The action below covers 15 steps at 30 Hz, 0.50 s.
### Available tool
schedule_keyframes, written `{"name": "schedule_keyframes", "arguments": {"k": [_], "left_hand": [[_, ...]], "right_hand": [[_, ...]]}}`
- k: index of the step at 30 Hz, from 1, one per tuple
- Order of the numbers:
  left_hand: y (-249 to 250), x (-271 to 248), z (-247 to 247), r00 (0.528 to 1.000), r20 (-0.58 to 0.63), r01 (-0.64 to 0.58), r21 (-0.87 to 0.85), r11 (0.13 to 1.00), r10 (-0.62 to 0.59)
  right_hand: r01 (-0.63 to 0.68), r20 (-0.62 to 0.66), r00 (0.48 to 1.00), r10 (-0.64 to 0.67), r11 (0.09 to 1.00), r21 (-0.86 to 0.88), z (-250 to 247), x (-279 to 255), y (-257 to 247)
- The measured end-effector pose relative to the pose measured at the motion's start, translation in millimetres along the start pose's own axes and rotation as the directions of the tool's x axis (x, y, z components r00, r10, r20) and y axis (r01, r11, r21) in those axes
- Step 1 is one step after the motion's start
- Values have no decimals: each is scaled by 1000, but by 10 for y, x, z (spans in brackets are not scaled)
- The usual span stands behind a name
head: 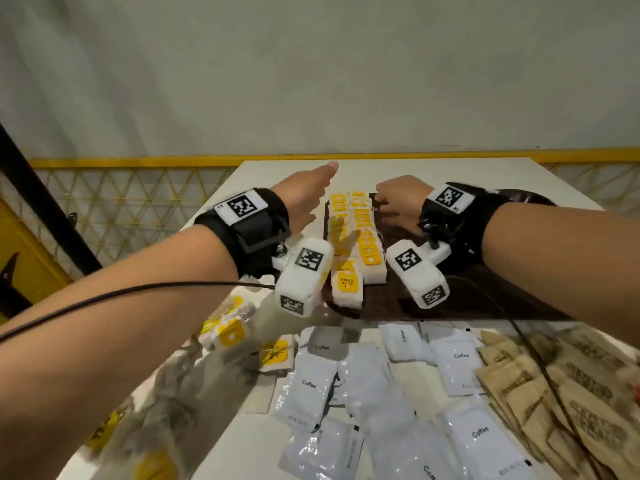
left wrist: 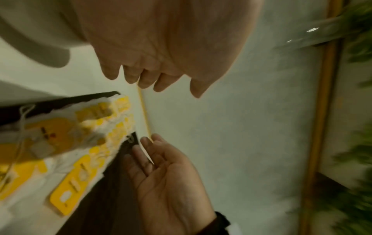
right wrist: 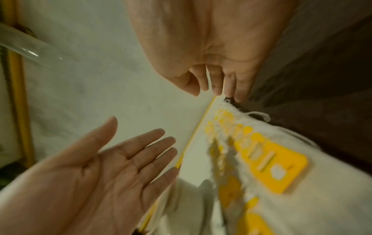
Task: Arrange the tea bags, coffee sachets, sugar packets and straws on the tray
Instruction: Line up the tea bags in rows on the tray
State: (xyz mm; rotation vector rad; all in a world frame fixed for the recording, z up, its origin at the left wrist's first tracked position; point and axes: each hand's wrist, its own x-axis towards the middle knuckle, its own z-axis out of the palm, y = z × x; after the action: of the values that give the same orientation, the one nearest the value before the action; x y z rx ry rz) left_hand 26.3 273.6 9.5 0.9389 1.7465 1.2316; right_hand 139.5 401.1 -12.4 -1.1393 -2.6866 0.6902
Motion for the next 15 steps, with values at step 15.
{"name": "schedule_keyframes", "arguments": {"k": [15], "left_hand": [[-608, -1891, -1201, 909, 271, -175, 938, 299, -318]], "right_hand": [[532, 482, 760, -436, 843, -76, 777, -1291, -1133]]}}
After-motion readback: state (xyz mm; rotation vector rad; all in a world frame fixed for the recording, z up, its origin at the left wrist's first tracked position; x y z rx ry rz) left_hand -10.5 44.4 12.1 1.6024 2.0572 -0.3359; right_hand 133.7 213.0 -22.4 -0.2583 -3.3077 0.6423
